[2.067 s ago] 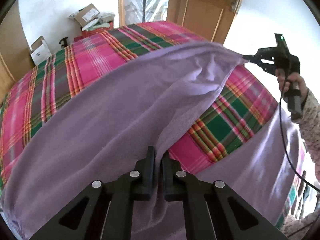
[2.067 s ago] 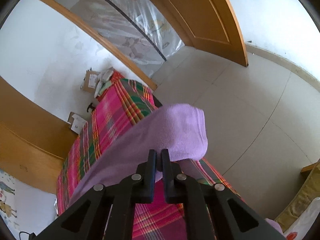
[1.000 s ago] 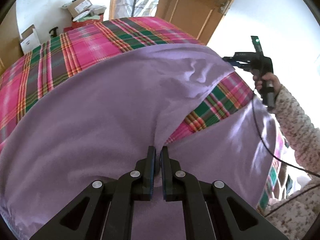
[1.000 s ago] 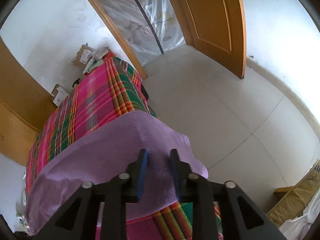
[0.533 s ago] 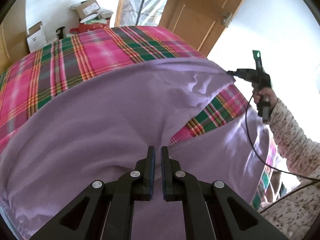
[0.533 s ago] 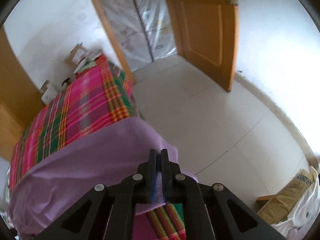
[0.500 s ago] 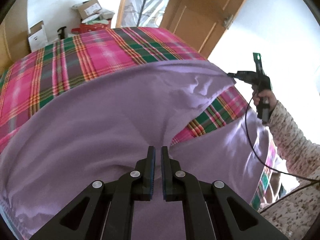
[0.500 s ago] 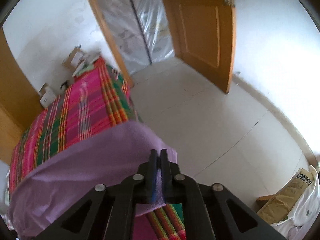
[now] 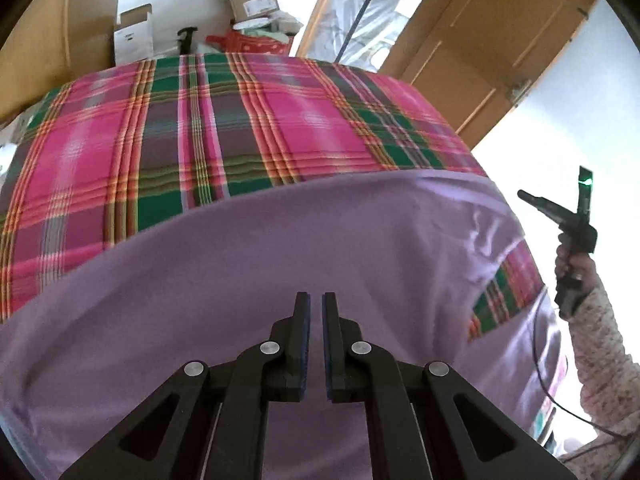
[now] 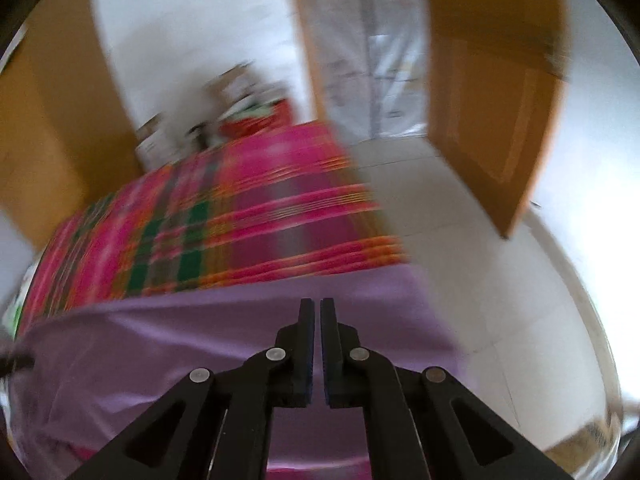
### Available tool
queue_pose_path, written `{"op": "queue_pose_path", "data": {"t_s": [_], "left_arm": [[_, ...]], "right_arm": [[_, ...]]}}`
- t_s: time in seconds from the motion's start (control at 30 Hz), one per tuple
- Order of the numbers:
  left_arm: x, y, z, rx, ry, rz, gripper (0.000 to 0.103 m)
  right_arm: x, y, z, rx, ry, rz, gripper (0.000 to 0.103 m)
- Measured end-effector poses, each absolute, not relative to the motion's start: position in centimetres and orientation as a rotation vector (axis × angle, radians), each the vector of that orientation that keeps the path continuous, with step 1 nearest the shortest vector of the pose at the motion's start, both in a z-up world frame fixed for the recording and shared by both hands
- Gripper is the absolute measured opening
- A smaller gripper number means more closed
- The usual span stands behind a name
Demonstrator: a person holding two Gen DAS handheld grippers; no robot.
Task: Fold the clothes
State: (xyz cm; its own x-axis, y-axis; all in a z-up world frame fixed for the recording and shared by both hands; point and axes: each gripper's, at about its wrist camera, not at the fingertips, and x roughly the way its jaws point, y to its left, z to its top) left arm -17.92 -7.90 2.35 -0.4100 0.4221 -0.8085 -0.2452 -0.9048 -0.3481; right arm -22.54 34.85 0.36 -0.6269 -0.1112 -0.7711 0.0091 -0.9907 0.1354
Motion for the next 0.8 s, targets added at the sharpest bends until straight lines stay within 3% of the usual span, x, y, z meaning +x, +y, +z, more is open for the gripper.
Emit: {"op": "queue_pose_path", "data": {"t_s": [0.27,0.8], "left_arm": [[-22.0,-8.9,0.8,-1.443,-0.327,2.341,0.006],[-26.9,-9.8,-0.8,-1.449,-0.447,2.359,0.006]], "right_arm": [[-25.8,29.3,-1.7,1.392,-0.004,-2.638,0.004],[-29.5,27.9,-2.2,1.486,0.057,-2.7,0.013]]}}
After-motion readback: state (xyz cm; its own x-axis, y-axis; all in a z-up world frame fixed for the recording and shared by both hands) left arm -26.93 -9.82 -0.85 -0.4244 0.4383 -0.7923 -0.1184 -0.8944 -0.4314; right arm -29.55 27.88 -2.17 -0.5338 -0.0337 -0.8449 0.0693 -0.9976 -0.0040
